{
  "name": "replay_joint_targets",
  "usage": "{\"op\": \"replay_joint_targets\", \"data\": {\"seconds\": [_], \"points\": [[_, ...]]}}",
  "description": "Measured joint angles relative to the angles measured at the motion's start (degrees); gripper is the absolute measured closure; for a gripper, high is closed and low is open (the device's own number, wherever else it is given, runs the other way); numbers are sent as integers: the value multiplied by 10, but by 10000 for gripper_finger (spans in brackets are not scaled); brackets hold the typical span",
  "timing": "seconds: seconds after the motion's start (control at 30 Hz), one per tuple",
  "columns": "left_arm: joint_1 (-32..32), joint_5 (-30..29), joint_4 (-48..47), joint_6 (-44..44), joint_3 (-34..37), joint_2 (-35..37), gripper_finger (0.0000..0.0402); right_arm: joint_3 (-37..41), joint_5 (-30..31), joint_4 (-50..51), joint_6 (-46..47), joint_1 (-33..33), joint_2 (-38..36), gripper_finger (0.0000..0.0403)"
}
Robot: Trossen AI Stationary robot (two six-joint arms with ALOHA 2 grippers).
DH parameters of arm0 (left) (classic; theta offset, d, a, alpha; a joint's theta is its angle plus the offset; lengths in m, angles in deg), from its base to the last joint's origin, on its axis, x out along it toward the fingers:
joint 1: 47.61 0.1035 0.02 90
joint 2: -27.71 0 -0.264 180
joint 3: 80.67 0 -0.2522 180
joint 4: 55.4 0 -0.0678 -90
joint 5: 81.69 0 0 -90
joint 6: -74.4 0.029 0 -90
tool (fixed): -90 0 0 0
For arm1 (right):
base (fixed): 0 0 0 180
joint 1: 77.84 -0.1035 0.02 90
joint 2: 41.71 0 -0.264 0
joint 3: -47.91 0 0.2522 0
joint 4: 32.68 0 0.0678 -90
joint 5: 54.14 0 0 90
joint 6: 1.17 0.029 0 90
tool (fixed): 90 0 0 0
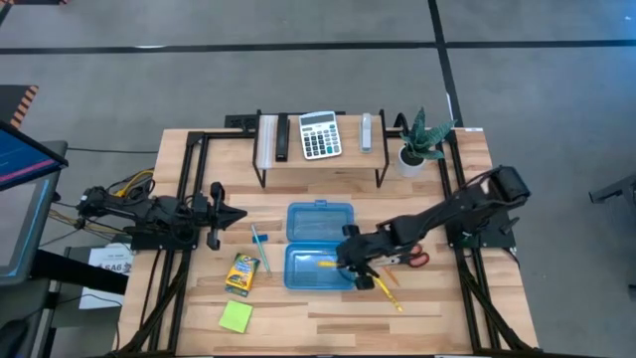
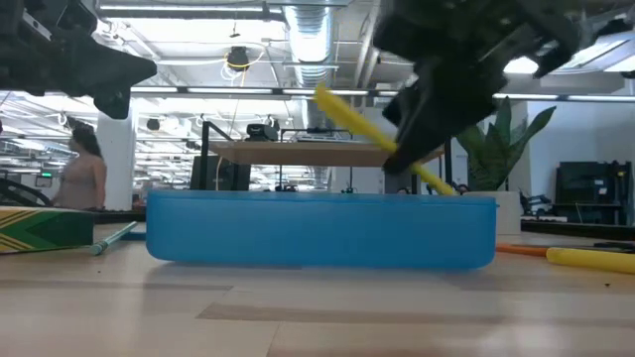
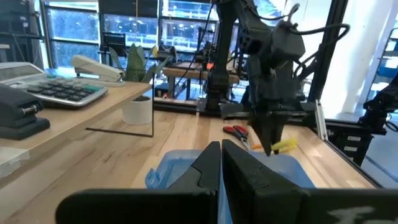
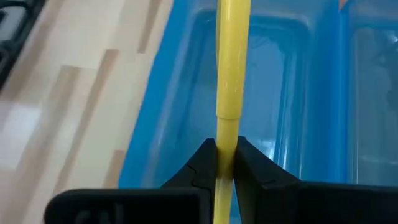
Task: Pack school essentials
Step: Put the yellow pen into the blue supply box, then put the black scissors into the blue supply box
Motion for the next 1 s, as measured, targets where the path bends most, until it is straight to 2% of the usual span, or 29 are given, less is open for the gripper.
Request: {"op": "replay_joint_targets", "data": {"seconds": [0.23,0.5,0.6,0.73,0.9,1.0], "points": [[0,0,0,0,0,-5,397,-40,0,36,-6,4,33,321],[0,0,0,0,0,-5,397,-47,2,38,-11,4,24,222],[0,0,0,0,0,-5,397,-47,3,53,-11,5,16,196],[0,0,0,0,0,-5,397,-46,3,73,-11,5,1,188],[0,0,0,0,0,-5,397,-47,4,100,-5,0,-32,203],[0,-11,1,0,0,-5,397,-47,6,150,13,-11,-62,213]]}}
